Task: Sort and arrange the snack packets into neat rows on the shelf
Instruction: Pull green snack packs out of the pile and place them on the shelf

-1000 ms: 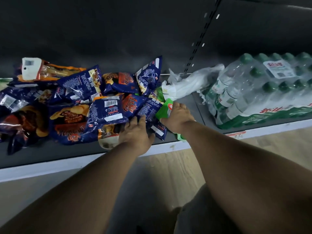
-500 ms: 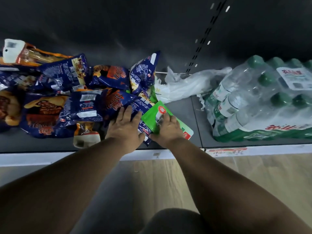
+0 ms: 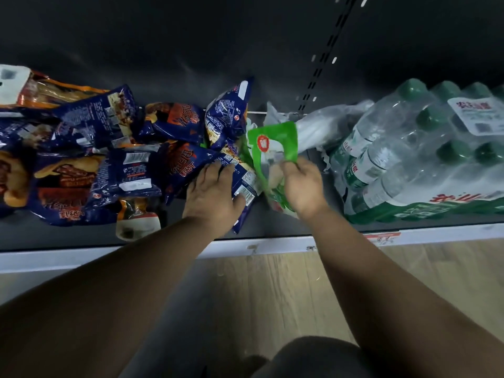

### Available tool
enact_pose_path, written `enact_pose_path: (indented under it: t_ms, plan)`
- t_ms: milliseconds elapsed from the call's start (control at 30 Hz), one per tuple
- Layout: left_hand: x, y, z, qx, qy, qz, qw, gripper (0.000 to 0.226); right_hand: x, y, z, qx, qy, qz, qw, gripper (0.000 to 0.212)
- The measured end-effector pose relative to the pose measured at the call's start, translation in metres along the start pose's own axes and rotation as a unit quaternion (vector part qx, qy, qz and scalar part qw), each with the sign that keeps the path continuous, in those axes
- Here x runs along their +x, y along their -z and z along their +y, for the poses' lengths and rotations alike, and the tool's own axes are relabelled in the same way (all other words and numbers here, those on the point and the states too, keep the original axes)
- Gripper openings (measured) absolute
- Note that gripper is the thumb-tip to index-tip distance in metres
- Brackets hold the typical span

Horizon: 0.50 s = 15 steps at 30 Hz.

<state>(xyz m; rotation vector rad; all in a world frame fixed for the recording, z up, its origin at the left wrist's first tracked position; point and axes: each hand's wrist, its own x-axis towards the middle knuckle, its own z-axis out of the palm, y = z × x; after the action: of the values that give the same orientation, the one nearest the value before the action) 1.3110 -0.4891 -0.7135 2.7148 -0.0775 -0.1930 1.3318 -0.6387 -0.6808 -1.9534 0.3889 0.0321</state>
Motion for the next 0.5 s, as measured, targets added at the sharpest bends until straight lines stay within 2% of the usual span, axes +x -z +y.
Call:
enact_pose_path:
  t_ms: [67, 200, 267, 367, 433, 500]
  plan:
    - [0.003, 0.004, 0.006, -0.083, -0.006, 0.035, 0.996, 0.064, 0.002, 0.008, -0.009, 0.119, -0.037, -0.004, 0.992, 0.031]
    - [0.009, 0.008, 0.014, -0.255, 0.042, 0.058, 0.964, 0.053, 0.011, 0.012, -0.019, 0.234, -0.054, -0.026, 0.970, 0.023]
    - [0.011, 0.009, 0.015, -0.322, 0.072, 0.045, 0.943, 0.035, 0.013, 0.009, -0.021, 0.257, -0.056, -0.032, 0.964, 0.021]
    - [0.009, 0.015, 0.016, -0.454, 0.126, 0.021, 0.882, 0.012, 0.012, 0.006, -0.021, 0.277, -0.059, -0.050, 0.958, 0.021]
    - [0.005, 0.018, 0.014, -0.517, 0.141, 0.001, 0.844, 0.011, 0.009, 0.002, -0.017, 0.270, -0.065, -0.056, 0.959, 0.022]
    - [0.001, 0.020, 0.011, -0.534, 0.133, -0.010, 0.835, 0.007, 0.008, -0.002, -0.010, 0.256, -0.071, -0.057, 0.962, 0.023]
